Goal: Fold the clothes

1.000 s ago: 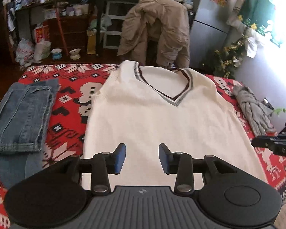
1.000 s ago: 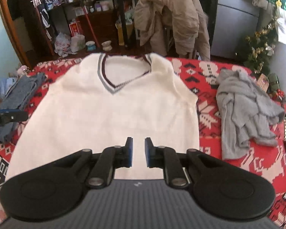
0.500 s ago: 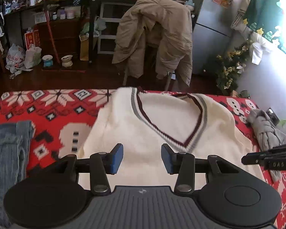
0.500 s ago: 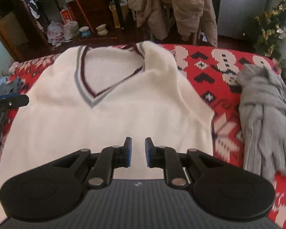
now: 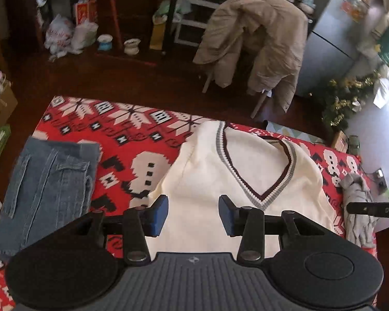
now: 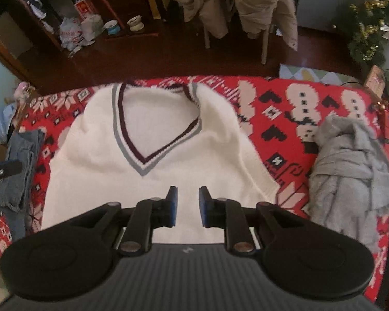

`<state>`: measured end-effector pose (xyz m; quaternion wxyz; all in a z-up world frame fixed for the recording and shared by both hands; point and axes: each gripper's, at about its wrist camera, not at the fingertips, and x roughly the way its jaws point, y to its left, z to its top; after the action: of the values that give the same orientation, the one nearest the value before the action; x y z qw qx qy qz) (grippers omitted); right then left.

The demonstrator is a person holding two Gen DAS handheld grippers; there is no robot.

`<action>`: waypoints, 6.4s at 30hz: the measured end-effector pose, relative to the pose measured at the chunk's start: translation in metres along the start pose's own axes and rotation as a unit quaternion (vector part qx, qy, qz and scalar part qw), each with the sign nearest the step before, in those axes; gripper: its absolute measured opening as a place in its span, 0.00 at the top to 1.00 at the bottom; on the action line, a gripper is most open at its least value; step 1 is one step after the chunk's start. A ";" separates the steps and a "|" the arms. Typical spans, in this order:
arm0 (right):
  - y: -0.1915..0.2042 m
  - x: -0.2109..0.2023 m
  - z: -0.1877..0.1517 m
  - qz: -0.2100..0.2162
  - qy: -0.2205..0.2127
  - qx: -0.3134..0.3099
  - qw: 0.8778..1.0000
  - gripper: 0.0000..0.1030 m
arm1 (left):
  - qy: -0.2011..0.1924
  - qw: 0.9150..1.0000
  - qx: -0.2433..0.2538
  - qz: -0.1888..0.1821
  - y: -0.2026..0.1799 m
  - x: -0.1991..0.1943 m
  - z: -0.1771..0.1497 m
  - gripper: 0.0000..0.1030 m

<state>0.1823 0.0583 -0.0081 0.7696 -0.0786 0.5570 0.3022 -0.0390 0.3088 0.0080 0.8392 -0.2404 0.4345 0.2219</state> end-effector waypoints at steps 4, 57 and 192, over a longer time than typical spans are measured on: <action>-0.015 -0.011 0.005 0.008 -0.030 0.024 0.999 0.81 | 0.015 1.000 -0.004 0.007 0.012 0.016 0.007 0.59; -0.071 0.165 0.032 0.088 -0.072 0.296 0.948 0.69 | 0.166 0.972 -0.062 -0.154 -0.114 0.251 0.064 0.70; 0.082 0.180 0.114 0.143 -0.060 0.020 0.988 0.87 | 0.043 0.992 -0.065 -0.098 0.042 0.220 0.102 0.95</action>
<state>0.2648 0.2441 -0.1114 0.7518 0.0350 0.5214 0.4022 0.1156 0.4389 -0.1332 0.8200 -0.3451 0.4290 0.1564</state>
